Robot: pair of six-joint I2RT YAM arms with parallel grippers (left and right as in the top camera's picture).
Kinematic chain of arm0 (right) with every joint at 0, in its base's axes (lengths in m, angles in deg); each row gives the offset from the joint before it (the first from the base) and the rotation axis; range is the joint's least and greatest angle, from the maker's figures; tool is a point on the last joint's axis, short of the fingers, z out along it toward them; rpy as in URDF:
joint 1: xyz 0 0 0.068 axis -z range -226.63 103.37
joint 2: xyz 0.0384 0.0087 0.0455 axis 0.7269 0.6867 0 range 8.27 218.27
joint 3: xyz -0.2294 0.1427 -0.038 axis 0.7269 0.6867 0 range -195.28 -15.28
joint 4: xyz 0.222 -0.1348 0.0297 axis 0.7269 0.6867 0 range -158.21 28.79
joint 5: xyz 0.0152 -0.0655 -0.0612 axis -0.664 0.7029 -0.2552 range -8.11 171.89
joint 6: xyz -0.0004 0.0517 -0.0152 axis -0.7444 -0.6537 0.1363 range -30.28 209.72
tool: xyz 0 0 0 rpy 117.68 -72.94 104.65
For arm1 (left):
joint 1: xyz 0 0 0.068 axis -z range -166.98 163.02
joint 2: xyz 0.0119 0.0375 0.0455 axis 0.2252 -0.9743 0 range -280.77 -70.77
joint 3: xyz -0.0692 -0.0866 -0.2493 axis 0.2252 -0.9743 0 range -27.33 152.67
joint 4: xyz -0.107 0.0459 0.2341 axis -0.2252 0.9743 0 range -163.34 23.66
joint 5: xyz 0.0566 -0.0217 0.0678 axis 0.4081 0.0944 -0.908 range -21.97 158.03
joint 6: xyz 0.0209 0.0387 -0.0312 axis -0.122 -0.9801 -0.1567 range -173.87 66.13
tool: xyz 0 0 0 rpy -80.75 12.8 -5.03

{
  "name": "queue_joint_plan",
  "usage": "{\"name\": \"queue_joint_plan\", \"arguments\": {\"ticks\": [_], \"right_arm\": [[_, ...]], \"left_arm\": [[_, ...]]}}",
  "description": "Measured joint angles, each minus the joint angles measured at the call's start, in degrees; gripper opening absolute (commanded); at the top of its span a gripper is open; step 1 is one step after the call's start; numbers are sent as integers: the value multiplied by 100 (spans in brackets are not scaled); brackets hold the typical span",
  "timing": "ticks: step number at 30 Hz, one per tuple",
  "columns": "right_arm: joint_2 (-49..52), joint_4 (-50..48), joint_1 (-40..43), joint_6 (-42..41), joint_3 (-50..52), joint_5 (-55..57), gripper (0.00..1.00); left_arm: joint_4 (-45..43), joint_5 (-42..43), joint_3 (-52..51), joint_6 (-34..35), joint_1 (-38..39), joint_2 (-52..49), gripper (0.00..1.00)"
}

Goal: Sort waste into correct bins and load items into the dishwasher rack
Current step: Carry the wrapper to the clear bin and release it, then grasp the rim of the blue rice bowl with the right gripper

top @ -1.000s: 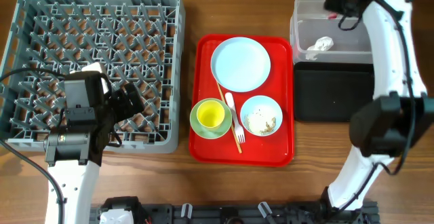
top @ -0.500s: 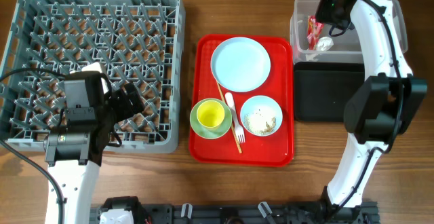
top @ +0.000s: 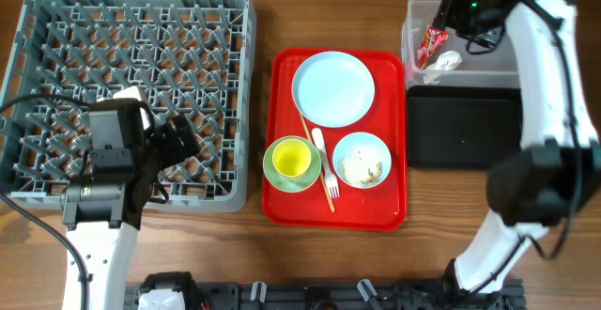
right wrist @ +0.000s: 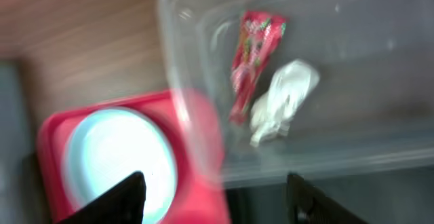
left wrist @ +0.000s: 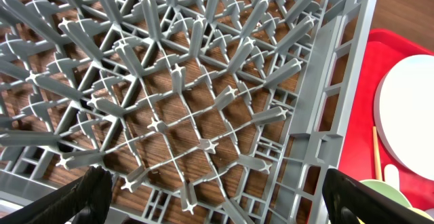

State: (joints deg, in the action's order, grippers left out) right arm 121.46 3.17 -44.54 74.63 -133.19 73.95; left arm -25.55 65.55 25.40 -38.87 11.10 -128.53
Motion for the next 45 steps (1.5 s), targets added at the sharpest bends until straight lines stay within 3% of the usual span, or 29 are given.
{"name": "queue_joint_plan", "arguments": {"ticks": [10,16,22,25,29,35,40,45], "right_arm": [[-323,1725,-955,131,-31,-173,55],[-590,1794,-1333,-2,542,-111,56],[-2225,603,-1869,-352,2159,229,56],[-2994,-46,-2269,-531,2964,470,65],[-3530,-1071,-2771,-634,4089,680,66],[-3018,-2050,-3182,-586,5381,686,54],[-2140,-2562,-3333,-494,5497,494,48],[-1464,-2754,-3421,-472,5499,297,48]], "left_arm": [[0,0,0,0,0,0,100],[0,0,0,0,0,0,100],[2,0,0,0,0,0,100],[-2,0,0,0,0,0,100],[-2,0,0,0,0,0,100],[-2,0,0,0,0,0,100],[0,0,0,0,0,0,100],[4,2,0,0,0,0,100]]}}
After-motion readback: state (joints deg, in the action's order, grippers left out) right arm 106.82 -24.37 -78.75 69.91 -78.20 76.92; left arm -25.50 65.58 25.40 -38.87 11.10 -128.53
